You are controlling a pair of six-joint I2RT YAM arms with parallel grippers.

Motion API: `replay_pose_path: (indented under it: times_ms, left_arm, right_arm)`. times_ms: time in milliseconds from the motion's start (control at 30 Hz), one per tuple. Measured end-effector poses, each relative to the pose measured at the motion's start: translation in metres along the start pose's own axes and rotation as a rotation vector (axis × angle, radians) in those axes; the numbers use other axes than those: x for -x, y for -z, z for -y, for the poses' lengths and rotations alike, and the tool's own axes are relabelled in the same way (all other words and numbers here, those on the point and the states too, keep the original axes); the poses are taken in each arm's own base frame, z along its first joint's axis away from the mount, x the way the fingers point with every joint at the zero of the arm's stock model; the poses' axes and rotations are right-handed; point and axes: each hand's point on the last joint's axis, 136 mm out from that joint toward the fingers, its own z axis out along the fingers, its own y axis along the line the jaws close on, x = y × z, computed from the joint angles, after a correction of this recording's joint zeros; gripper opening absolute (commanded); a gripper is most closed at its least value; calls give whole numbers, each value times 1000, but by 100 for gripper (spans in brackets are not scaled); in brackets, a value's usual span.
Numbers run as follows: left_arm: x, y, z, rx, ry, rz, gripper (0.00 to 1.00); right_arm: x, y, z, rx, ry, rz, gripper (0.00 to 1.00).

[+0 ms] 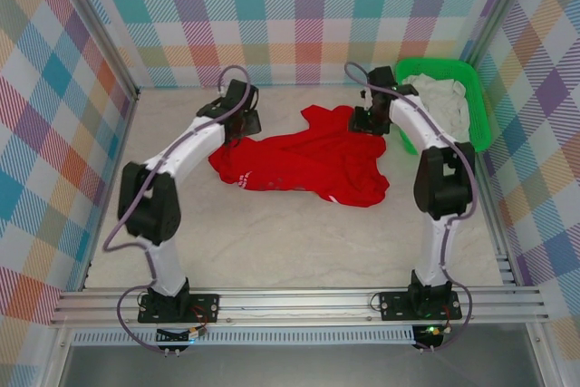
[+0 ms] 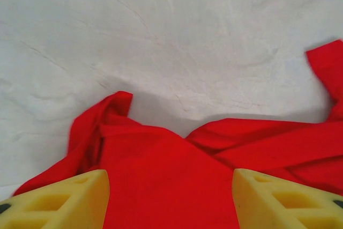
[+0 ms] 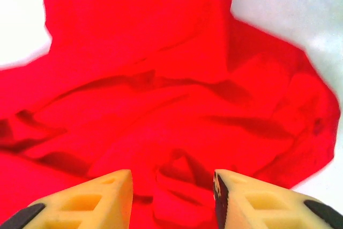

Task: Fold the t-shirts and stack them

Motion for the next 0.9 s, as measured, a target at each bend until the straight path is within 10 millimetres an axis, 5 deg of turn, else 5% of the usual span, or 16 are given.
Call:
replay_pose_path:
  times_ms: [167,433,667,900]
  left_arm:
    - [-20,-60,-4,49,-18,-139,74]
    - [-18,-84,-29,69,38,-194,75]
    - [-14,-98,-28,52,58,-204,75]
    - [-23,-119,-26,50,65,-239,50]
  right_arm:
    - [-51,-2,1,47,-36,-52,44]
    - [-116,-32,9,70,-92,-165,42]
    - [-124,-41,12,75,-116,-164,41]
    - [-125,-44,13,78,-129,-153,41]
